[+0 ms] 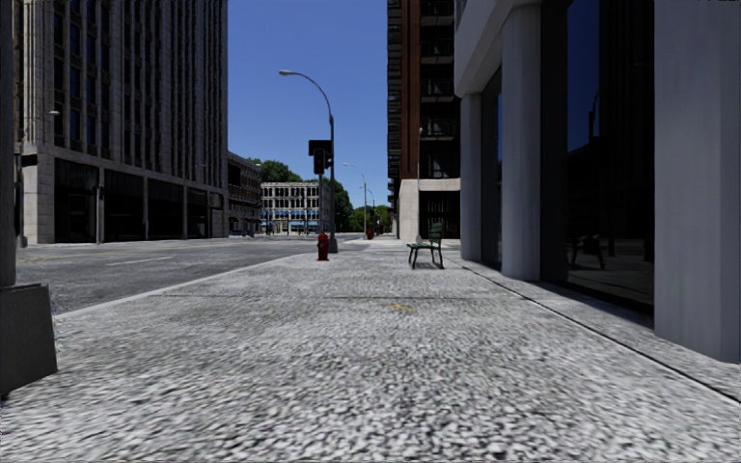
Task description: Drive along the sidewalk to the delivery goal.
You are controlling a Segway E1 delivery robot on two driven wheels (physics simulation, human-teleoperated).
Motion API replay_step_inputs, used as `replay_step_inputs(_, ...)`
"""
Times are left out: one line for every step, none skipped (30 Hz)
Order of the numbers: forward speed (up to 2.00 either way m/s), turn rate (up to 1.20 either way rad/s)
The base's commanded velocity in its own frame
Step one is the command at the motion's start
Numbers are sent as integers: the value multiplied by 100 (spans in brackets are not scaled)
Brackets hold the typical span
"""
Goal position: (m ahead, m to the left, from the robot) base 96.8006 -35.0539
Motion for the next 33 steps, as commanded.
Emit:
replay_step_inputs(200,0)
replay_step_inputs(200,0)
replay_step_inputs(200,0)
replay_step_inputs(200,0)
replay_step_inputs(200,0)
replay_step_inputs(200,0)
replay_step_inputs(200,0)
replay_step_inputs(200,0)
replay_step_inputs(200,0)
replay_step_inputs(200,0)
replay_step_inputs(200,0)
replay_step_inputs(200,0)
replay_step_inputs(200,0)
replay_step_inputs(200,0)
replay_step_inputs(200,0)
replay_step_inputs(200,0)
replay_step_inputs(200,0)
replay_step_inputs(200,0)
replay_step_inputs(200,0)
replay_step_inputs(200,0)
replay_step_inputs(200,0)
replay_step_inputs(200,0)
replay_step_inputs(200,0)
replay_step_inputs(200,0)
replay_step_inputs(200,0)
replay_step_inputs(200,0)
replay_step_inputs(200,0)
replay_step_inputs(200,0)
replay_step_inputs(200,0)
replay_step_inputs(200,0)
replay_step_inputs(200,0)
replay_step_inputs(200,0)
replay_step_inputs(200,0)
